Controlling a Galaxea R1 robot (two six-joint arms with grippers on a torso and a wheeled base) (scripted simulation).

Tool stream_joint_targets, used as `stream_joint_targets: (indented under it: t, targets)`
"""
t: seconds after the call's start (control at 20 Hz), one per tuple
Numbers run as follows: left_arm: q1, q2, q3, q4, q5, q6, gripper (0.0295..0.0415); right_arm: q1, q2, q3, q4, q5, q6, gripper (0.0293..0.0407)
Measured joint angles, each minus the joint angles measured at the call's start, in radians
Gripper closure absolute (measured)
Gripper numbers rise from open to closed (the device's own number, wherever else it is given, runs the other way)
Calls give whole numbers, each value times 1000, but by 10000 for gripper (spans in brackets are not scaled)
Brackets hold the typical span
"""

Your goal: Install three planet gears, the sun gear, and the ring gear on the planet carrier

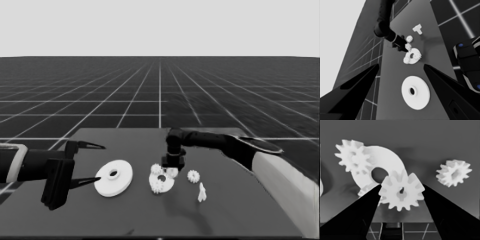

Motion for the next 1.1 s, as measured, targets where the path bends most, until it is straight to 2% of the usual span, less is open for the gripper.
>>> stream_joint_targets:
  t: [0.1, 0.35, 0.45, 0.5, 0.6, 0.85, 0.9, 0.95, 1.0, 1.1]
  targets:
    - [0, 0, 0, 0, 0, 0, 326, -48, 15, -51, -40, 23, -28, 388]
    - [0, 0, 0, 0, 0, 0, 326, -67, 24, -78, -57, 36, -44, 388]
    - [0, 0, 0, 0, 0, 0, 326, -68, 25, -80, -58, 37, -44, 328]
    - [0, 0, 0, 0, 0, 0, 326, -68, 25, -80, -58, 37, -44, 319]
    - [0, 0, 0, 0, 0, 0, 326, -68, 25, -80, -59, 38, -45, 316]
    - [0, 0, 0, 0, 0, 0, 326, -69, 25, -81, -59, 38, -45, 315]
    - [0, 0, 0, 0, 0, 0, 326, 31, -18, 54, 58, -35, 31, 315]
    - [0, 0, 0, 0, 0, 0, 326, 141, -28, 93, 145, -59, 55, 315]
    - [0, 0, 0, 0, 0, 0, 326, 206, -26, 92, 200, -68, 56, 315]
    - [0, 0, 0, 0, 0, 0, 326, 262, -21, 76, 251, -76, 46, 315]
